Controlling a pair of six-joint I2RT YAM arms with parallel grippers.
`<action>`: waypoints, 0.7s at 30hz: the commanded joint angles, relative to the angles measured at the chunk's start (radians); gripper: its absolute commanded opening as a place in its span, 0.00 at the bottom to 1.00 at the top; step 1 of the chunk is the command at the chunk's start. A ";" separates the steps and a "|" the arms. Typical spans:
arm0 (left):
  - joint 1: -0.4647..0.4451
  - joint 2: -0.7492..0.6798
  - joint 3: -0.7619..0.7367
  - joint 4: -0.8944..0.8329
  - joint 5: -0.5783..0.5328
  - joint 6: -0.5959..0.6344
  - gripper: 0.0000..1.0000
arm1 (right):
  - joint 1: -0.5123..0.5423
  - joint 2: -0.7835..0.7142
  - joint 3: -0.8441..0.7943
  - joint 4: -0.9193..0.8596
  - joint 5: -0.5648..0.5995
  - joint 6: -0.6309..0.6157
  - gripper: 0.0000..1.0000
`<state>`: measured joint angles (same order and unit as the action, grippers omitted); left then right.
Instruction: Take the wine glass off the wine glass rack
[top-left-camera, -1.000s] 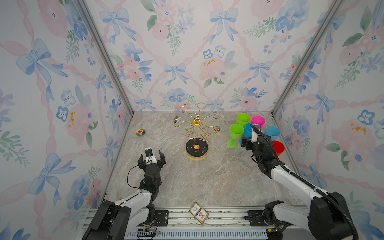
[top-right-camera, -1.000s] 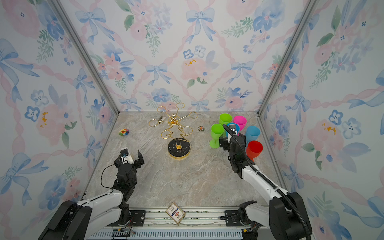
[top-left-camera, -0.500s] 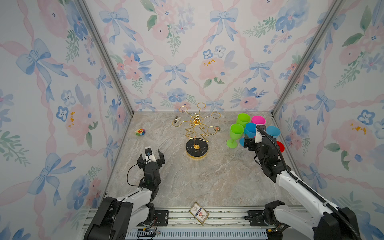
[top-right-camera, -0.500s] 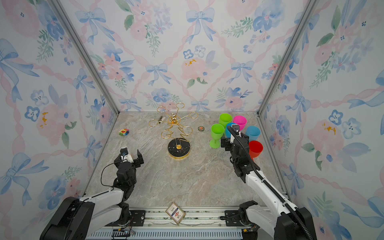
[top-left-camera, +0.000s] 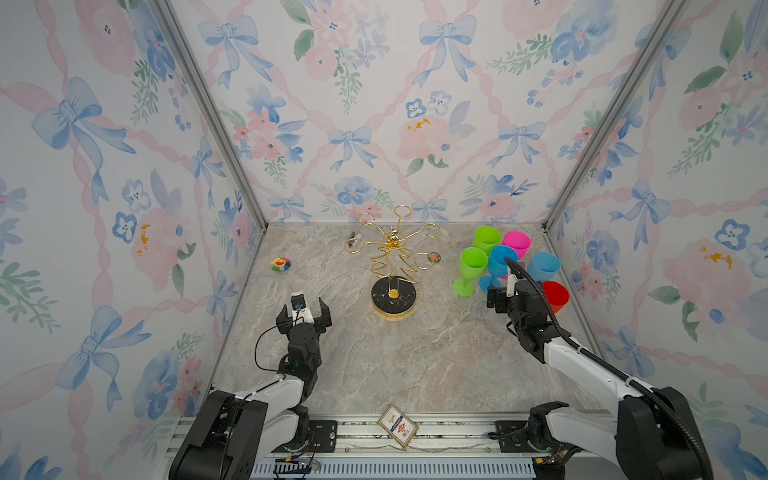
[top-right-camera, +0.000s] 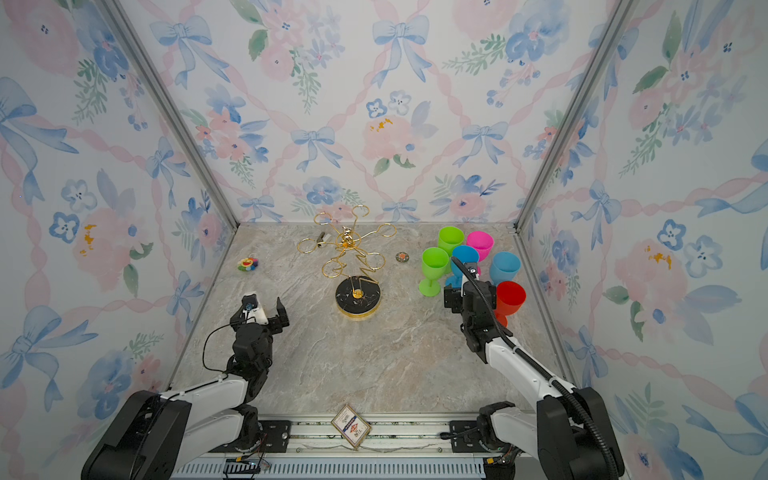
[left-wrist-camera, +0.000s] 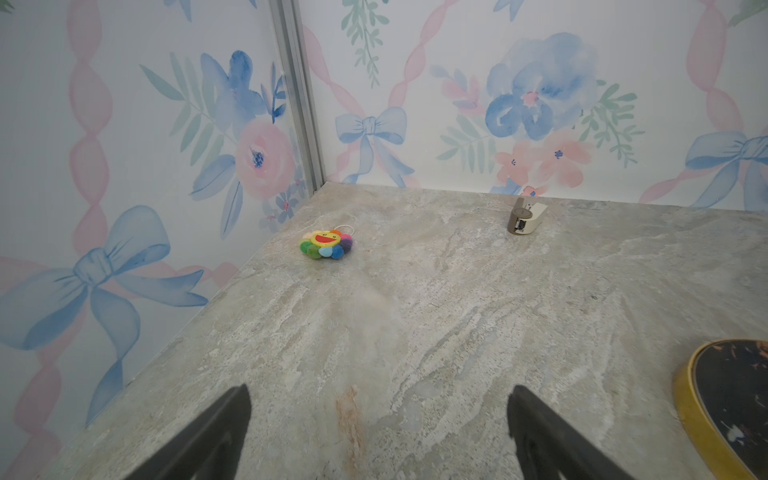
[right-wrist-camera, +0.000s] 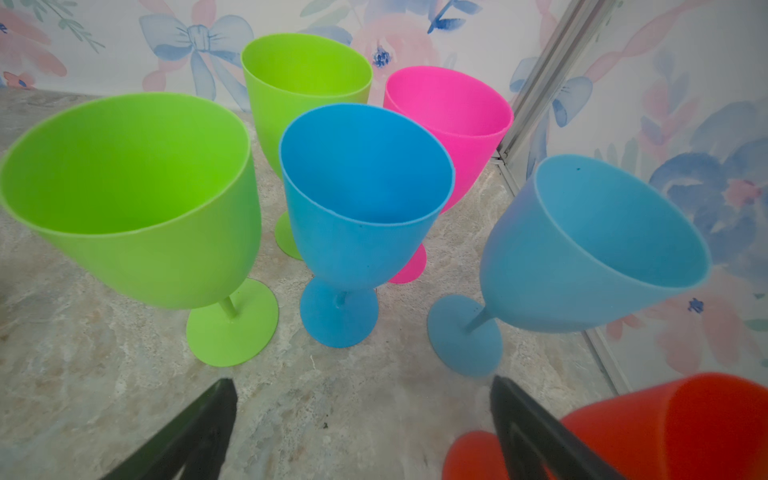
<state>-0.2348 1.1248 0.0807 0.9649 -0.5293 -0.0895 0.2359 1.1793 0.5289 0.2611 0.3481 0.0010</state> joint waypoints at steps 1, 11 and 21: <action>0.007 -0.010 0.002 0.024 0.025 0.006 0.98 | -0.014 0.030 -0.023 0.088 0.003 0.018 0.97; 0.008 -0.003 -0.010 0.065 0.017 0.047 0.98 | -0.044 0.179 -0.067 0.313 0.001 -0.006 0.97; 0.014 0.201 0.068 0.211 0.073 0.101 0.98 | -0.110 0.271 -0.073 0.445 -0.034 -0.022 0.97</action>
<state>-0.2279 1.2884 0.1158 1.0908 -0.4797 -0.0189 0.1505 1.4300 0.4732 0.5919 0.3363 -0.0162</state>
